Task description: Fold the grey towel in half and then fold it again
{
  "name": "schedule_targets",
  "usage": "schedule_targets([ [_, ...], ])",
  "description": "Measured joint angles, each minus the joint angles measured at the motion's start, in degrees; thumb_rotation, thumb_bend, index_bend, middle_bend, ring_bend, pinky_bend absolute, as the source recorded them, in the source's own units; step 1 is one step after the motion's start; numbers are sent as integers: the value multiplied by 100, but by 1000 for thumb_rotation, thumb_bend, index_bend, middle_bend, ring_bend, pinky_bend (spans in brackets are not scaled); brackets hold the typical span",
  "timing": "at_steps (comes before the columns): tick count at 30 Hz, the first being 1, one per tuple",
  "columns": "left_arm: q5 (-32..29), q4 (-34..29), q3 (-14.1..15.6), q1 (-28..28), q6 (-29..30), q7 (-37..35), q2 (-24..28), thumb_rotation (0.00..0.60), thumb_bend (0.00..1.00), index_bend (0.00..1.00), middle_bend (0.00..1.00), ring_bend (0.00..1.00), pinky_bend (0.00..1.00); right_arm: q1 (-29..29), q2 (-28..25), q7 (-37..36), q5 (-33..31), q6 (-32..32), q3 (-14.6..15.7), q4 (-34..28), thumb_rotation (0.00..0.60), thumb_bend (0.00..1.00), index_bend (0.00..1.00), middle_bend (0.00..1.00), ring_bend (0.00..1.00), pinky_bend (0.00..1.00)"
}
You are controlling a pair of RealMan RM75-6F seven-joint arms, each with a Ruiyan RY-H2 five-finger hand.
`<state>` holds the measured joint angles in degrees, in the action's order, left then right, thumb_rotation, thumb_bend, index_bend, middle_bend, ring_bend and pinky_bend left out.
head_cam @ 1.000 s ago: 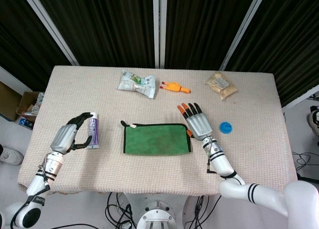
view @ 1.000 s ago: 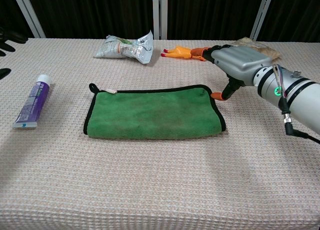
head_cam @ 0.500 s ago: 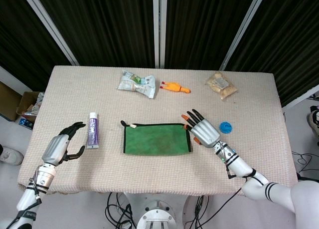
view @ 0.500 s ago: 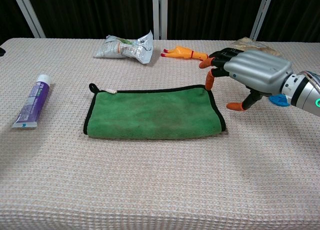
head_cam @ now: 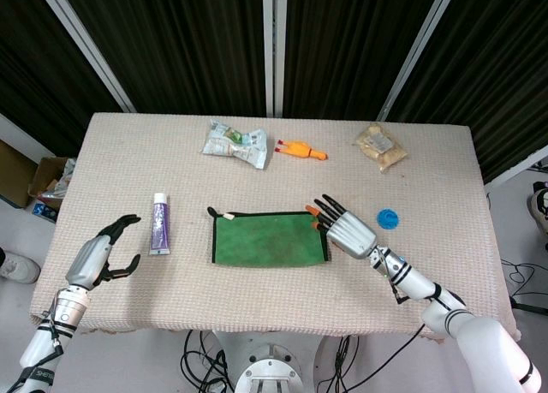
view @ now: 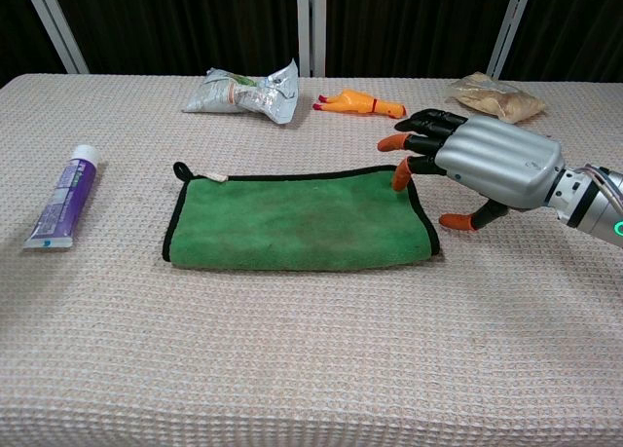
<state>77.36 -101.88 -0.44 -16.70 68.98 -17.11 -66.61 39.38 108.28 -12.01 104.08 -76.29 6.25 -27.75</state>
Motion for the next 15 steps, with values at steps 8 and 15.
schedule_targets([
  [8, 120, -1, -12, 83, -2, -360, 126, 600, 398, 138, 83, 120, 134, 18, 499, -330, 100, -142, 155, 892, 600, 183, 328, 113, 0, 0],
  [15, 215, 26, -19, 129, -27, -563, 188, 600, 398, 138, 83, 121, 134, 38, 719, -556, 69, -245, 194, 1300, 600, 268, 416, 149, 0, 0],
])
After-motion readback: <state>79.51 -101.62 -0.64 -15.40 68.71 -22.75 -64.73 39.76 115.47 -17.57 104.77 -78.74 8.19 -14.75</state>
